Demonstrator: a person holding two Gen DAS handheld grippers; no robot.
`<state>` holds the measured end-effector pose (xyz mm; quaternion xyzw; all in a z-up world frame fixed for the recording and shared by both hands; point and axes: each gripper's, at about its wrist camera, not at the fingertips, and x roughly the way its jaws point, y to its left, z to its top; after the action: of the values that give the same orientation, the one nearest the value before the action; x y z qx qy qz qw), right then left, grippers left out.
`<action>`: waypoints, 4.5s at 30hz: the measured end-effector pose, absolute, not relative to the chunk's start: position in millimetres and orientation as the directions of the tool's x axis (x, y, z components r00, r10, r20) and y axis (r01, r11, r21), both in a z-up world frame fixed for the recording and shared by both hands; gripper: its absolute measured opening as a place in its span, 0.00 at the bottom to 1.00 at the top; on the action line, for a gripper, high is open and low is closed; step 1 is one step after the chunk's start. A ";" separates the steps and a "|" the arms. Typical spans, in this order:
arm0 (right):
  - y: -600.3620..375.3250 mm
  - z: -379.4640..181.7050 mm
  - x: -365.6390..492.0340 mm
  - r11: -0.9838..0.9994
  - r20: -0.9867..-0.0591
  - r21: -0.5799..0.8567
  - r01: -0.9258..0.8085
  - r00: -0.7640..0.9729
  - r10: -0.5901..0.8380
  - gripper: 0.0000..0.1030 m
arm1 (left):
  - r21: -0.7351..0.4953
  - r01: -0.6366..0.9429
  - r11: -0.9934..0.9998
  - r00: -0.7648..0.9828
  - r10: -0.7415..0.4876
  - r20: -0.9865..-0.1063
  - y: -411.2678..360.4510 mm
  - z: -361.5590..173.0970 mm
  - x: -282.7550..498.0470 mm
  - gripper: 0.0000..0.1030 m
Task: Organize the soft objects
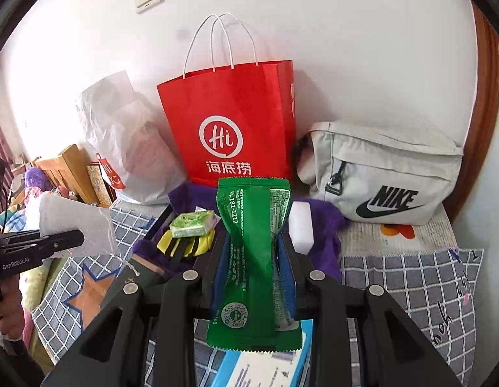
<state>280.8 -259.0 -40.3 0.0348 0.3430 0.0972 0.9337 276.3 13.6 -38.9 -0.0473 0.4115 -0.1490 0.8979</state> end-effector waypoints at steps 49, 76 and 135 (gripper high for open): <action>-252.5 -168.7 402.8 0.953 -0.799 0.221 -0.208 0.522 0.299 0.33 | -0.327 0.313 0.892 0.402 -0.436 -0.805 -58.2 -140.5 412.4 0.08; -241.3 -160.7 404.4 0.963 -0.783 0.196 -0.185 0.562 0.267 0.59 | -0.356 0.250 0.900 0.373 -0.429 -0.823 -44.2 -142.7 409.6 0.52; -214.7 -25.0 10.2 1.000 -0.672 0.001 0.015 0.741 -0.010 1.00 | -0.084 0.113 0.990 0.711 -0.140 -0.689 -3.6 -9.2 22.2 0.84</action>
<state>10.2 -214.7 -25.0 0.0031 0.3599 -0.0067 0.9330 22.2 -3.6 -9.2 -0.0177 0.3736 -0.0684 0.9249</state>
